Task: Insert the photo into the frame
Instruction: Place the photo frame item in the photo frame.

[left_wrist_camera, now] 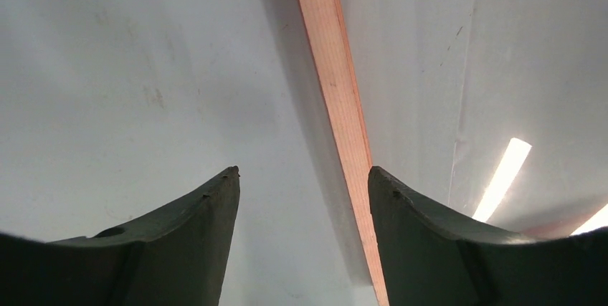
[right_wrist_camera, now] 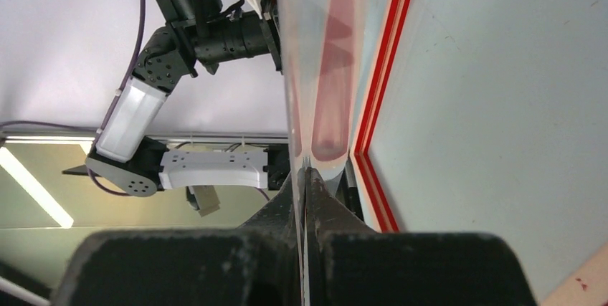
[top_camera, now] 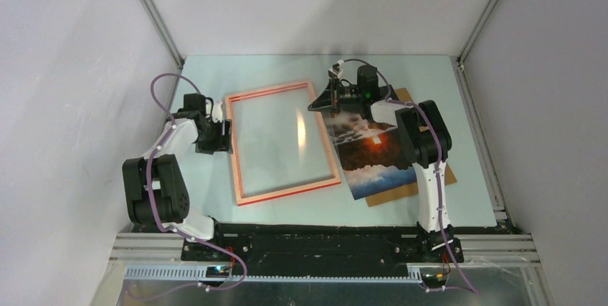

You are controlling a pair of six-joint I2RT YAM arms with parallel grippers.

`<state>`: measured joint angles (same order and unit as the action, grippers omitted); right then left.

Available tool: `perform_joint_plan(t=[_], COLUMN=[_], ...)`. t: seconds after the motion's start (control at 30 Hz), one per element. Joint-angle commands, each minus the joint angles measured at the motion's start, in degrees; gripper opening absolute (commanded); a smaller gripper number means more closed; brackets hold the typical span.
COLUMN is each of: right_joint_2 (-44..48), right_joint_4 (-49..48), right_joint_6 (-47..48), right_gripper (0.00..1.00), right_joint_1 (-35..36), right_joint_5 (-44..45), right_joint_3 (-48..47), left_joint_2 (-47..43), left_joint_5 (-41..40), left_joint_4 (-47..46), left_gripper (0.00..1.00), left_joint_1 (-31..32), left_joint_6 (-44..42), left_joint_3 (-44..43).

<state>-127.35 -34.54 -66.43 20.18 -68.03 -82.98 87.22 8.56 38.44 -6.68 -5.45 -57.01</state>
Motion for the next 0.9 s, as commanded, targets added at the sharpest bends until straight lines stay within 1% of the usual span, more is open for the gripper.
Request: perform_joint_plan(t=[0.0, 0.27, 0.53, 0.87], right_joint_2=[-3.06, -6.93, -9.58, -11.36], right_joint_4=[-8.69, -11.55, -16.2, -15.94], right_joint_6=[-8.21, -11.28, -15.05, -15.14], right_gripper=[0.0, 0.0, 0.0, 0.0], right_joint_1=[0.9, 2.13, 2.52, 3.14], right_joint_5=[-2.66, -3.11, -2.54, -2.53], right_joint_3=[-3.53, -5.24, -5.85, -6.51], left_joint_2=[-2.68, -4.84, -4.39, -3.26], left_joint_5=[-1.53, -2.52, -2.04, -0.63], left_joint_4=[-1.12, -1.83, -1.98, -2.53], left_gripper=[0.71, 0.71, 0.72, 0.72], left_joint_1=[-1.02, -1.94, -2.26, -2.32], left_joint_6=[0.25, 0.0, -0.12, -0.07], left_joint_3=[-1.04, -0.74, -0.64, -0.83])
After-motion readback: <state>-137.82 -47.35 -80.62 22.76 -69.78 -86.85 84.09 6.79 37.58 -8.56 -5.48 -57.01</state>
